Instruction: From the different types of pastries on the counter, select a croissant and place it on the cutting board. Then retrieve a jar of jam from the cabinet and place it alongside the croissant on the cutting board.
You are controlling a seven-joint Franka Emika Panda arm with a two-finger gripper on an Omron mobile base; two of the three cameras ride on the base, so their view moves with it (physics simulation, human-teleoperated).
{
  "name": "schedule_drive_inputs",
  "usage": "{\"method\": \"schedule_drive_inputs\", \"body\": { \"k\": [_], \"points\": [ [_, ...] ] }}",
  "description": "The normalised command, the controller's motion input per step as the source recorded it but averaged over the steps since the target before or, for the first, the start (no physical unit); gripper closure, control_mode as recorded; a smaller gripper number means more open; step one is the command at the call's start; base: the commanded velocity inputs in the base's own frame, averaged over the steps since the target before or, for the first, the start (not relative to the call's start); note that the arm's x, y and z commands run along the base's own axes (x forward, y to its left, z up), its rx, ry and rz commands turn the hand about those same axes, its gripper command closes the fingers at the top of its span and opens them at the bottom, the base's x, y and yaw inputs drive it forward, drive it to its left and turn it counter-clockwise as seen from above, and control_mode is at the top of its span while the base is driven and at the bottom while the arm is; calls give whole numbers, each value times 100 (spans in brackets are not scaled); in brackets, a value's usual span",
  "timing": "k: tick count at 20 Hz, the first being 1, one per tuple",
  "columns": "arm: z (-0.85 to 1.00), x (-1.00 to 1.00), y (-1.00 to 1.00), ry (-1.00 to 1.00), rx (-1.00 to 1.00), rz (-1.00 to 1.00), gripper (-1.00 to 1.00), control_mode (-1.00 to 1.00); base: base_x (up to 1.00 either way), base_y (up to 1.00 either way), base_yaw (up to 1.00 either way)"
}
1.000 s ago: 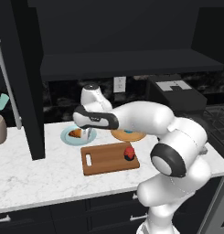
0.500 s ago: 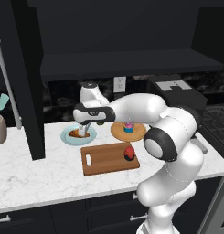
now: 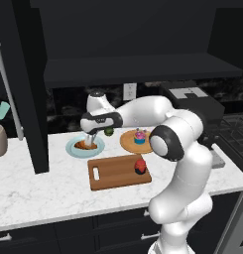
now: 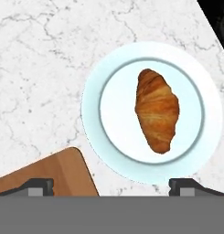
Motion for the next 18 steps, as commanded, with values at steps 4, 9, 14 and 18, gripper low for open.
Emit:
{"method": "schedule_drive_inputs", "body": {
  "k": [4,9,14,18],
  "points": [
    [-3,73,6,2,1,0,-100,-100,0,0,0],
    [-4,54,19,5,2,0,-100,-100,0,0,0],
    [-18,46,16,1,0,0,-100,-100,0,0,0],
    [-39,25,10,1,0,0,-100,-100,0,0,0]
  ]
}}
